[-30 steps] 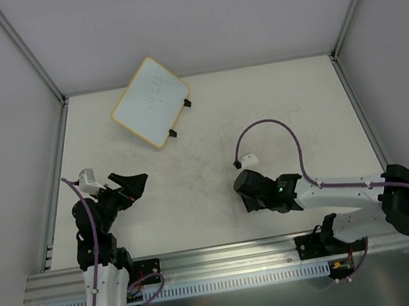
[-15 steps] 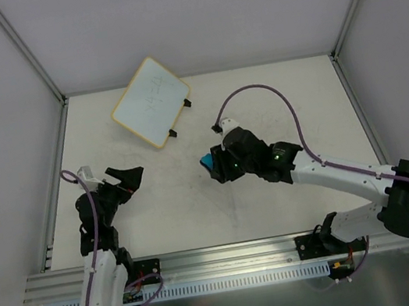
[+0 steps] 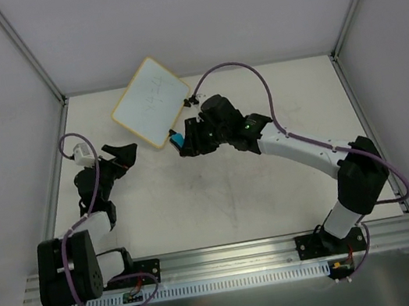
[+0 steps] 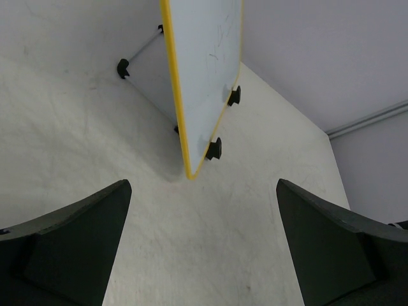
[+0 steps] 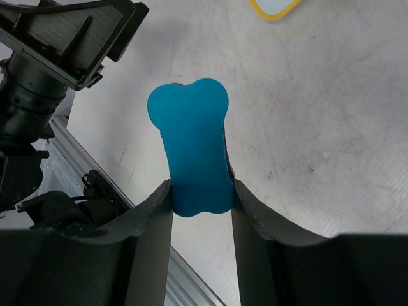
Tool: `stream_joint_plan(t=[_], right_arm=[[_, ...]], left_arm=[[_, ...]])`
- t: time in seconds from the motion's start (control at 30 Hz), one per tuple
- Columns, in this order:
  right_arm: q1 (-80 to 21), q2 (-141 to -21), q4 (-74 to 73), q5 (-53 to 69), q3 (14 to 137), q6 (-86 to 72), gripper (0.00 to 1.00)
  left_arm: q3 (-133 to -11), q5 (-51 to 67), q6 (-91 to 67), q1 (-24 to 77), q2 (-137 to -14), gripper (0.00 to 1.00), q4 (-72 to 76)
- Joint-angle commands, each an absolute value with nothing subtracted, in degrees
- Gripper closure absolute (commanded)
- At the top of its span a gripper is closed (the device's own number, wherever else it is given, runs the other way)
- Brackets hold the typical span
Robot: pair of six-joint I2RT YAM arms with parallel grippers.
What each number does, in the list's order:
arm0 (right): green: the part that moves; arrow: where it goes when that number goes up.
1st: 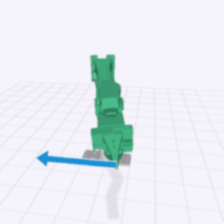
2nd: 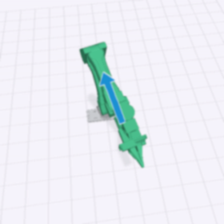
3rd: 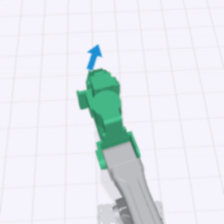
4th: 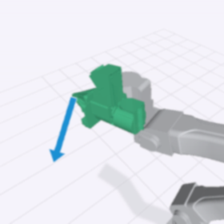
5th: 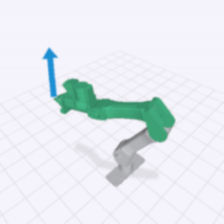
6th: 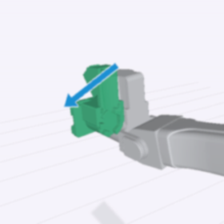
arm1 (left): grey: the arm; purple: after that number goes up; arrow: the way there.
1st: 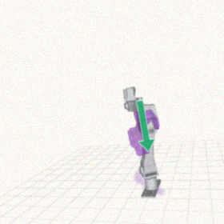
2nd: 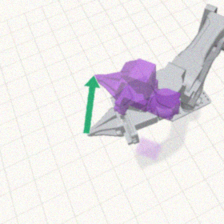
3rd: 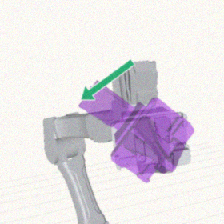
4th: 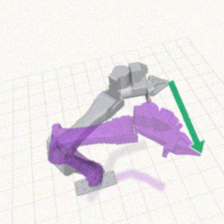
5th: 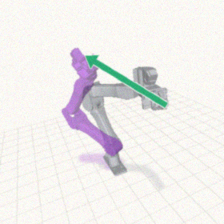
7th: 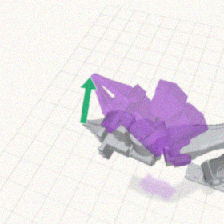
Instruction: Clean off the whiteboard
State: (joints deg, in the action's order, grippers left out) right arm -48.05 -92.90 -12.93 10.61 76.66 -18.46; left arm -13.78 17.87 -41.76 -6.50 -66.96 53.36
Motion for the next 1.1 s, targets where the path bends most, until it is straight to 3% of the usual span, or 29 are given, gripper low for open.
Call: stream_joint_plan(t=[0.0, 0.13, 0.2, 0.4, 0.57, 1.07], right_arm=[[-47.02, -94.82, -10.81, 13.79, 81.47, -19.6, 1.0], [-46.5, -96.68, -10.37, 13.54, 82.79, -19.07, 1.0], [-46.32, -97.38, -10.28, 12.92, 83.06, -19.07, 1.0], [-45.44, -98.79, -9.84, 13.27, 84.9, -19.16, 1.0], [-45.09, -100.02, -9.84, 13.97, 85.96, -18.9, 1.0], [-43.51, -106.87, -9.76, 17.75, 92.28, -19.69, 1.0]], left_arm=[[-17.66, 21.87, -41.03, -7.64, -75.21, 0.01, 70.38], [-18.9, 27.94, -44.2, -8.96, -88.81, 0.01, 91.16], [-20.65, 29.26, -46.83, -10.53, -92.36, 0.02, 94.73], [-25.66, 32.51, -47.65, -12.04, -100.37, 0.06, 96.33], [-27.33, 34.98, -43.68, -12.3, -100.72, 0.01, 93.25], [-33.31, 37.79, -39.91, -11.51, -106.78, 0.01, 95.18]])
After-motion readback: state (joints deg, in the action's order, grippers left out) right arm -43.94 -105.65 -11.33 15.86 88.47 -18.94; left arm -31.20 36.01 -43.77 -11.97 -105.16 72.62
